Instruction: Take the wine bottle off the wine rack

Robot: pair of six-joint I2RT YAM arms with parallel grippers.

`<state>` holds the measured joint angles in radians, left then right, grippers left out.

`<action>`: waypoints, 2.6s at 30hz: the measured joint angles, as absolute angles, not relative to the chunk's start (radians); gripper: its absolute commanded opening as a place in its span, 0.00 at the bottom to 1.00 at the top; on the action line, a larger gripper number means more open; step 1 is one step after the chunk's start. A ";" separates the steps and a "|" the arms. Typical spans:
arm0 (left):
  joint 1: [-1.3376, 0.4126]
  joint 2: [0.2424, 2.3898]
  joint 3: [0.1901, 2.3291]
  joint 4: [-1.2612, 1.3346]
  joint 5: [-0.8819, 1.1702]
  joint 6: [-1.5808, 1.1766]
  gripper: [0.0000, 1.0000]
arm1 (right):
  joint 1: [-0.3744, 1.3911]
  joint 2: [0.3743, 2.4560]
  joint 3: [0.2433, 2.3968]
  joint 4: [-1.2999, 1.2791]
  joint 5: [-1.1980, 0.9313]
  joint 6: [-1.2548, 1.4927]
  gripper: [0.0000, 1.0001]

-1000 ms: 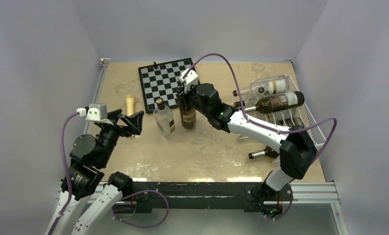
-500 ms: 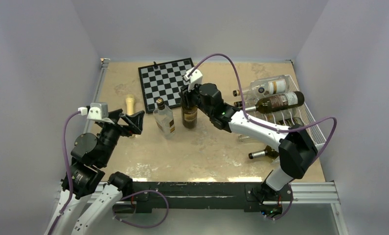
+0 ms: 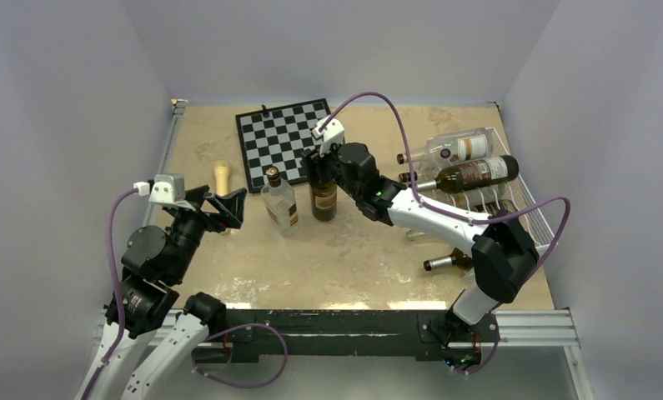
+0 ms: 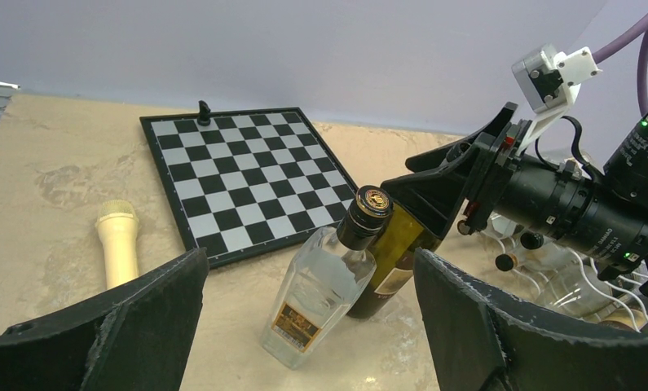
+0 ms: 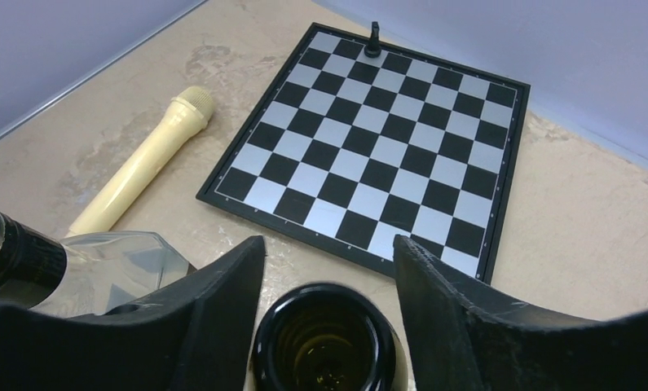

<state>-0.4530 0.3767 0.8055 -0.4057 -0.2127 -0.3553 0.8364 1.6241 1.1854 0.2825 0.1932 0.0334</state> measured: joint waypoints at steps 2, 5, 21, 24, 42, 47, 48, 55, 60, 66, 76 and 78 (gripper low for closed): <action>-0.453 0.377 0.805 -0.406 -0.213 -0.355 1.00 | 0.836 1.616 1.185 0.276 0.192 0.033 0.69; -0.453 0.377 0.805 -0.406 -0.213 -0.355 1.00 | 0.836 1.579 1.185 0.246 0.184 0.021 0.82; -0.453 0.379 0.805 -0.406 -0.212 -0.355 1.00 | 0.755 1.165 1.185 -0.118 -0.025 -0.383 0.89; -0.453 0.379 0.805 -0.406 -0.212 -0.355 1.00 | 0.744 1.098 1.147 -0.208 -0.052 -0.577 0.89; -0.453 0.379 0.805 -0.406 -0.197 -0.355 1.00 | 0.416 1.199 1.027 -0.601 -0.119 -1.159 0.82; -0.453 0.379 0.805 -0.406 -0.192 -0.355 1.00 | 0.362 1.207 0.991 -0.591 -0.115 -1.224 0.78; -0.453 0.379 0.805 -0.406 -0.190 -0.355 1.00 | 0.354 1.209 0.975 -0.579 -0.115 -1.237 0.77; -0.453 0.378 0.805 -0.406 -0.191 -0.355 1.00 | 0.312 1.288 0.927 -0.503 -0.062 -1.323 0.72; -0.453 0.377 0.805 -0.406 -0.191 -0.355 1.00 | 0.286 1.320 0.927 -0.450 -0.031 -1.362 0.68; -0.453 0.376 0.805 -0.406 -0.191 -0.355 1.00 | 0.266 1.382 0.927 -0.411 -0.010 -1.404 0.66; -0.453 0.364 0.805 -0.405 -0.191 -0.355 1.00 | 0.256 1.434 0.920 -0.323 0.010 -1.443 0.59; -0.453 0.364 0.805 -0.406 -0.191 -0.355 1.00 | 0.249 1.435 0.912 -0.309 0.014 -1.448 0.58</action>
